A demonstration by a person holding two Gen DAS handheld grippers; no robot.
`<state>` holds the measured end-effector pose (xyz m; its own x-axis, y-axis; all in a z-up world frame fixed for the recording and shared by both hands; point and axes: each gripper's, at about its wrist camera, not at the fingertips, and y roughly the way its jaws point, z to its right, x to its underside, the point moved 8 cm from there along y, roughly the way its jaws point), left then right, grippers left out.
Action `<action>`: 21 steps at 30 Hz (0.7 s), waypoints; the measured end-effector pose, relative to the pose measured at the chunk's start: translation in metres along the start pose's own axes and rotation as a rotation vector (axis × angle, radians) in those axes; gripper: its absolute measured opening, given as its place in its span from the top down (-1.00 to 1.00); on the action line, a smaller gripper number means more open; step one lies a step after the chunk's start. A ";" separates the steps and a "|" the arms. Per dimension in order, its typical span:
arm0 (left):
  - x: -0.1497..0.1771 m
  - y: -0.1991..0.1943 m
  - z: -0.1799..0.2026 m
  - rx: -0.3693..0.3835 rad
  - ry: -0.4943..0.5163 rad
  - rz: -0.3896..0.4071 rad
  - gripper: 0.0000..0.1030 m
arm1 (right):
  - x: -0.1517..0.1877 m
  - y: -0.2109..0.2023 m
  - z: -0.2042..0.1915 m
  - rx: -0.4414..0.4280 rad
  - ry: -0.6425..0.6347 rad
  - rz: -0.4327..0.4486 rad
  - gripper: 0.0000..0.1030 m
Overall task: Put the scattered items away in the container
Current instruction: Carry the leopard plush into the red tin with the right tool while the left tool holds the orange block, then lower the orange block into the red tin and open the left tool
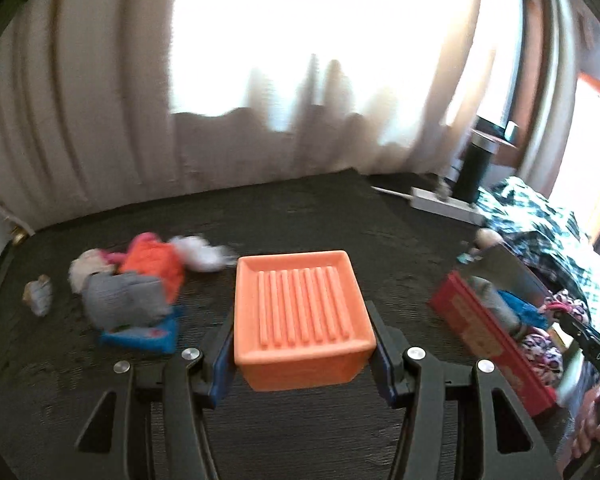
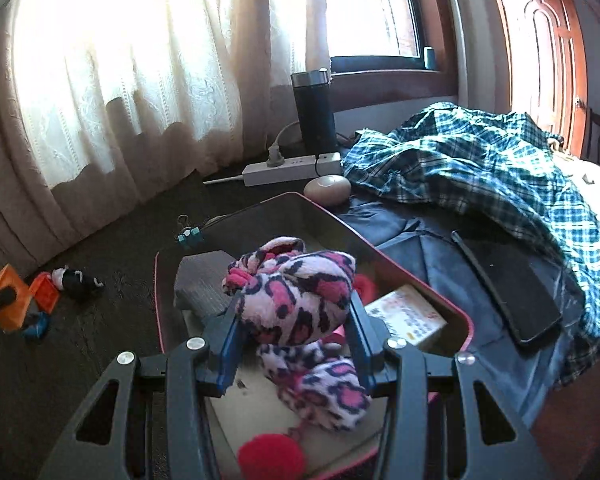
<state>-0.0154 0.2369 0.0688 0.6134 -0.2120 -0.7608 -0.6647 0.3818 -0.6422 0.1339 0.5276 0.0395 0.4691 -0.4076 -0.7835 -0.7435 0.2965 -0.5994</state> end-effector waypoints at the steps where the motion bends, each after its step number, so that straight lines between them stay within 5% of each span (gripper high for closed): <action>1: 0.000 0.002 0.010 0.009 0.015 -0.004 -0.11 | 0.001 -0.002 0.003 -0.002 0.001 0.002 0.02; 16: -0.007 0.022 0.110 0.079 0.142 -0.039 -0.11 | 0.015 0.004 0.019 -0.056 -0.001 -0.045 -0.09; 21: -0.010 0.026 0.127 0.085 0.169 -0.041 -0.11 | 0.009 -0.004 0.030 -0.079 0.049 0.003 -0.59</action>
<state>0.0146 0.3631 0.0715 0.5537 -0.3742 -0.7439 -0.5980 0.4429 -0.6680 0.1551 0.5483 0.0295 0.4443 -0.4496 -0.7749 -0.7811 0.2291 -0.5808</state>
